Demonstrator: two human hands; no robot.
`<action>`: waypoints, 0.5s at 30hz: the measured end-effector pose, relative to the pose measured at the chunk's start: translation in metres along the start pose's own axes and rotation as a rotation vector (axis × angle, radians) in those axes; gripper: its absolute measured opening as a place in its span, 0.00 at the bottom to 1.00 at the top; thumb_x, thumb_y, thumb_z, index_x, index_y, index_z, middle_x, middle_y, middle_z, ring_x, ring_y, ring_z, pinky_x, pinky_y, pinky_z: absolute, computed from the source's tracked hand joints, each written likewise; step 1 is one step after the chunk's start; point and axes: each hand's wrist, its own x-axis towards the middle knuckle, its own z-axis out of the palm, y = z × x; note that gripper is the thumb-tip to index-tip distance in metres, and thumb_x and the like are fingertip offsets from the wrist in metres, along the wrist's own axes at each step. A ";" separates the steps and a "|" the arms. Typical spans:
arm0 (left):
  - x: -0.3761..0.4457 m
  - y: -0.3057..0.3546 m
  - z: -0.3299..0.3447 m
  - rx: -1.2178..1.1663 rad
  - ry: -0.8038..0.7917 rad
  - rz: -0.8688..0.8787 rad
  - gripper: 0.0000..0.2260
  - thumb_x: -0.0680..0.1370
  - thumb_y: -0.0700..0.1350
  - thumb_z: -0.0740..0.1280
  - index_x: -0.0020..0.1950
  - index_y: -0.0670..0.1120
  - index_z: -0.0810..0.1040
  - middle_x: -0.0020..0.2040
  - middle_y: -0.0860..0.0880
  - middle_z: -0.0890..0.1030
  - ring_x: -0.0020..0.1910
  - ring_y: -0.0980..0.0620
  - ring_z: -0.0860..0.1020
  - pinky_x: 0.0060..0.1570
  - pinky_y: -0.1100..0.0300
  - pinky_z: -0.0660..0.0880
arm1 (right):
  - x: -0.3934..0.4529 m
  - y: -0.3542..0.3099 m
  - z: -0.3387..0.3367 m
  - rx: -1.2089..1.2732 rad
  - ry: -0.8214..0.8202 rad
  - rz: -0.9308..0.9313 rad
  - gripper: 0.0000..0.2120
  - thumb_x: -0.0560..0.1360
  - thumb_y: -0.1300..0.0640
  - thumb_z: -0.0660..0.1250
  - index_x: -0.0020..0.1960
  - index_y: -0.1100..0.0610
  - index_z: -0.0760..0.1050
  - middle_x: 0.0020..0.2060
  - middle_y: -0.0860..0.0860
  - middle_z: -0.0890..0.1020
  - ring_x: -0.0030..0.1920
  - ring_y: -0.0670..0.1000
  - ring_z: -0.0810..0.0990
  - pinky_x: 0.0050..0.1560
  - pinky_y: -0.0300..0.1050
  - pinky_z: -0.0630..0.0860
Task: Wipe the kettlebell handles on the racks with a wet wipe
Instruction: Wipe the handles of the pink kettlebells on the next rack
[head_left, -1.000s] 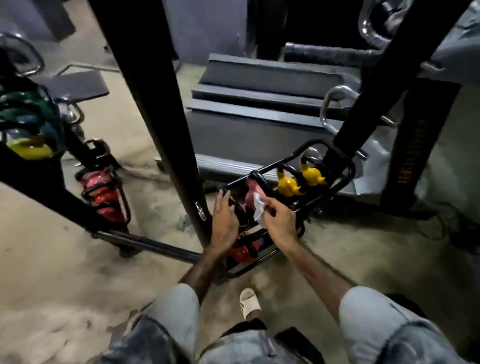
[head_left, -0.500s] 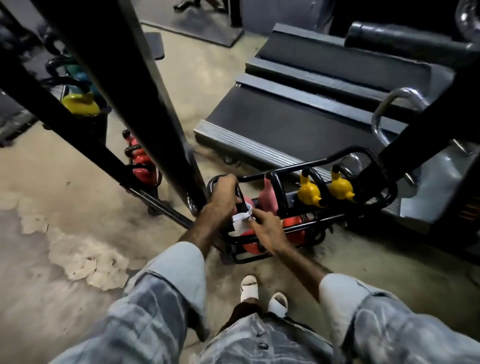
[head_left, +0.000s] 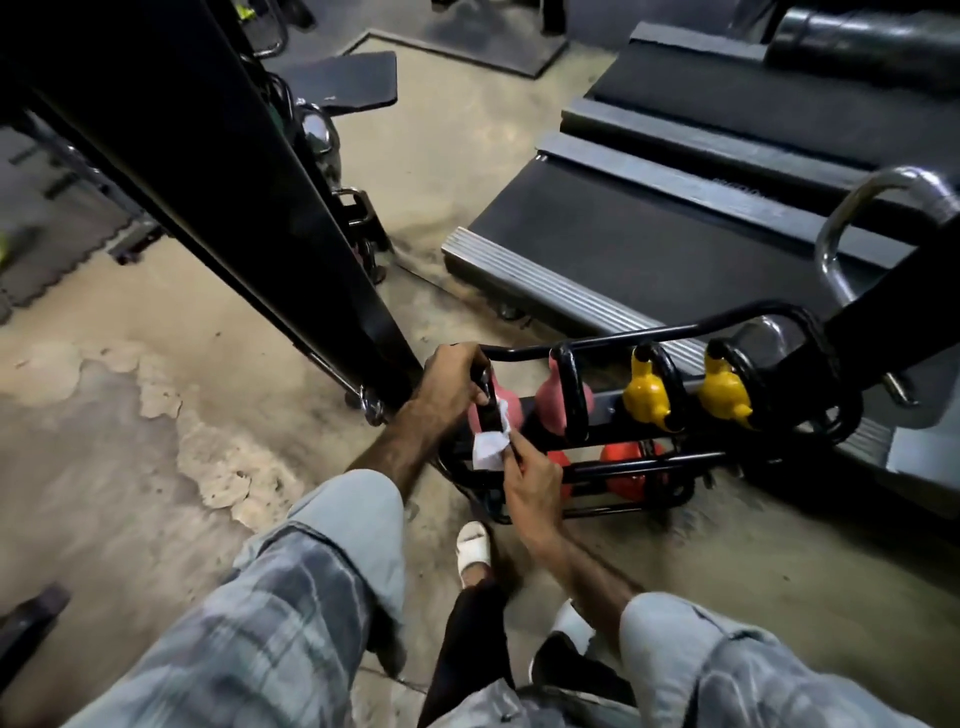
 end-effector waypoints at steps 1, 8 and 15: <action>0.000 0.002 -0.001 -0.033 0.002 -0.016 0.10 0.63 0.32 0.68 0.43 0.40 0.79 0.40 0.40 0.82 0.39 0.48 0.80 0.45 0.56 0.79 | -0.005 0.004 -0.001 0.005 -0.002 -0.009 0.16 0.80 0.58 0.63 0.67 0.49 0.75 0.43 0.60 0.84 0.40 0.58 0.80 0.42 0.51 0.75; -0.009 0.000 -0.004 -0.013 -0.042 0.103 0.15 0.63 0.26 0.70 0.36 0.45 0.74 0.37 0.41 0.80 0.30 0.66 0.78 0.39 0.65 0.78 | 0.032 -0.021 0.008 0.121 -0.017 0.014 0.16 0.80 0.47 0.59 0.67 0.39 0.71 0.49 0.57 0.84 0.47 0.55 0.83 0.49 0.49 0.79; -0.005 0.003 -0.002 0.098 0.060 0.080 0.12 0.65 0.29 0.65 0.41 0.44 0.76 0.43 0.36 0.83 0.30 0.62 0.79 0.46 0.55 0.80 | -0.008 0.009 -0.009 -0.034 -0.022 -0.040 0.18 0.79 0.59 0.64 0.68 0.48 0.73 0.31 0.52 0.77 0.27 0.44 0.71 0.30 0.32 0.68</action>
